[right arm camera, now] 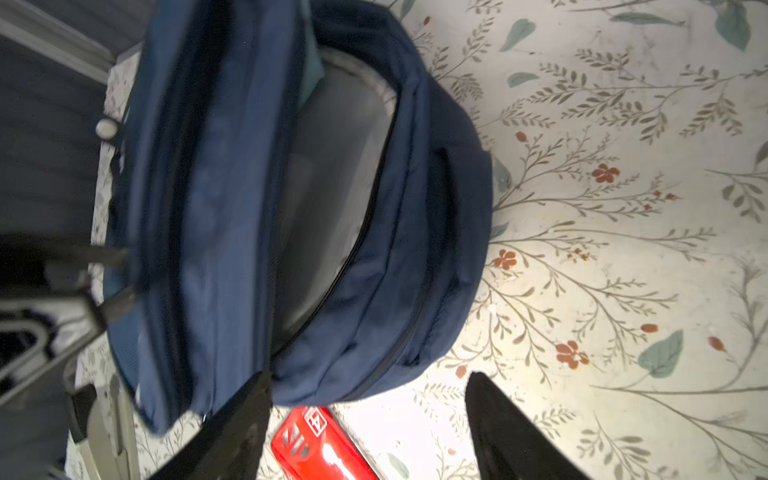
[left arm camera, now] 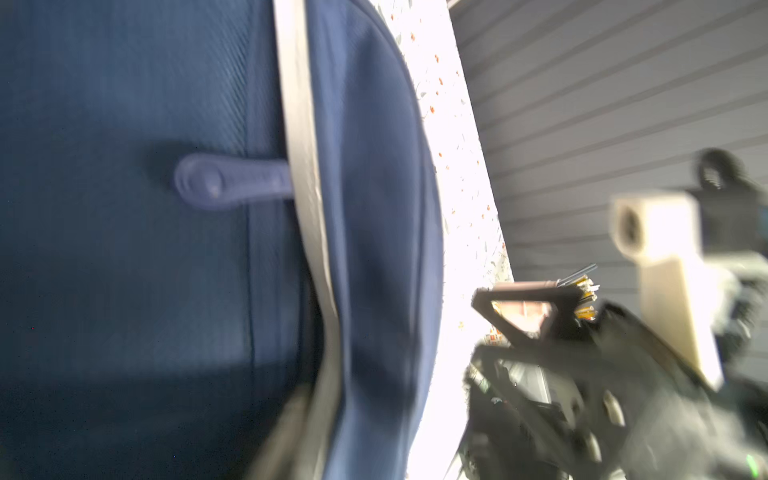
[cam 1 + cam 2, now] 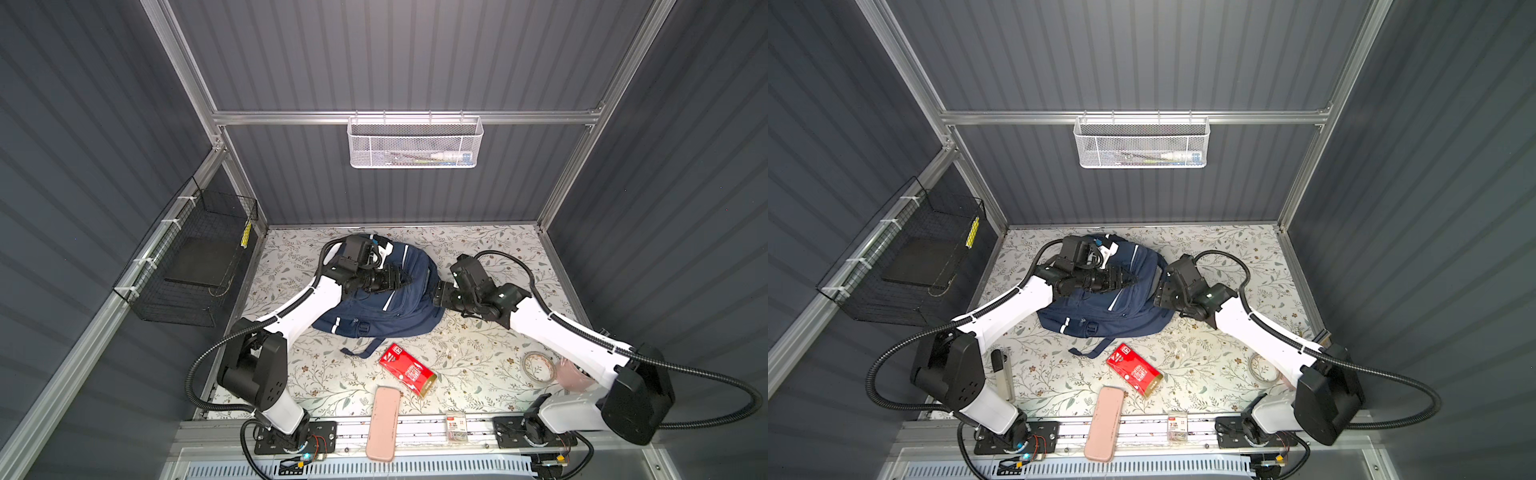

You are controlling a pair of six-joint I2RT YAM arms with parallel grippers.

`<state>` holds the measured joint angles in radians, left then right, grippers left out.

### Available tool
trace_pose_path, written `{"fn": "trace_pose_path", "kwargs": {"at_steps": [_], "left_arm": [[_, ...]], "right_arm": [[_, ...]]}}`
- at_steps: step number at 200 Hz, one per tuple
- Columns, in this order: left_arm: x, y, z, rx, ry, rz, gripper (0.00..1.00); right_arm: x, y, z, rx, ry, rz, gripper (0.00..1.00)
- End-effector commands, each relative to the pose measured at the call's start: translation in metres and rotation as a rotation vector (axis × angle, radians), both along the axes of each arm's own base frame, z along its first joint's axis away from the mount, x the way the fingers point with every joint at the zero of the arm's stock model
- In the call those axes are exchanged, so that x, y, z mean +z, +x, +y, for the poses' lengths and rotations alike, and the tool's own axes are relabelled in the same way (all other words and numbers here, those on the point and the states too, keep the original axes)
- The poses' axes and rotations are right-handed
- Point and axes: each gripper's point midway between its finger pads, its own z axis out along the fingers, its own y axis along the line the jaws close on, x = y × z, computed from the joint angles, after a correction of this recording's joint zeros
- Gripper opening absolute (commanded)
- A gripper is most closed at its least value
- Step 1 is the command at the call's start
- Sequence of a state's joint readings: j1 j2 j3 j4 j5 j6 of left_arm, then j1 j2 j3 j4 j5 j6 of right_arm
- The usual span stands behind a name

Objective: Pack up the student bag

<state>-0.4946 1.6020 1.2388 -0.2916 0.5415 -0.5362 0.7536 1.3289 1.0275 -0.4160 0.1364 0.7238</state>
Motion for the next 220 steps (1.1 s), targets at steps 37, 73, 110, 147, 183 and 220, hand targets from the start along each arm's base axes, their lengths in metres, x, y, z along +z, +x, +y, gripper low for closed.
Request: {"fn": "trace_pose_path", "kwargs": {"at_steps": [37,73,110,147,183,220], "left_arm": [[0.062,-0.003,0.085,0.253,0.033,-0.127,0.99],[0.012,-0.023,0.154,0.514,-0.059,-0.002,0.86],[-0.05,-0.03,0.185,0.681,-0.127,0.109,0.77],[-0.087,-0.023,0.195,0.777,-0.201,0.162,0.77],[-0.082,-0.008,0.186,0.735,-0.253,0.141,0.47],[-0.074,-0.015,0.185,0.713,-0.234,0.132,0.15]], "right_arm": [[0.004,-0.03,0.087,0.176,-0.009,-0.202,0.76],[-0.007,-0.036,0.155,0.286,0.032,-0.183,0.75],[-0.038,-0.036,0.212,0.352,0.054,-0.117,0.69],[-0.061,-0.025,0.227,0.315,0.038,-0.094,0.66],[-0.081,-0.017,0.238,0.306,0.014,-0.066,0.6],[-0.093,0.011,0.232,0.224,0.01,-0.058,0.59]]}}
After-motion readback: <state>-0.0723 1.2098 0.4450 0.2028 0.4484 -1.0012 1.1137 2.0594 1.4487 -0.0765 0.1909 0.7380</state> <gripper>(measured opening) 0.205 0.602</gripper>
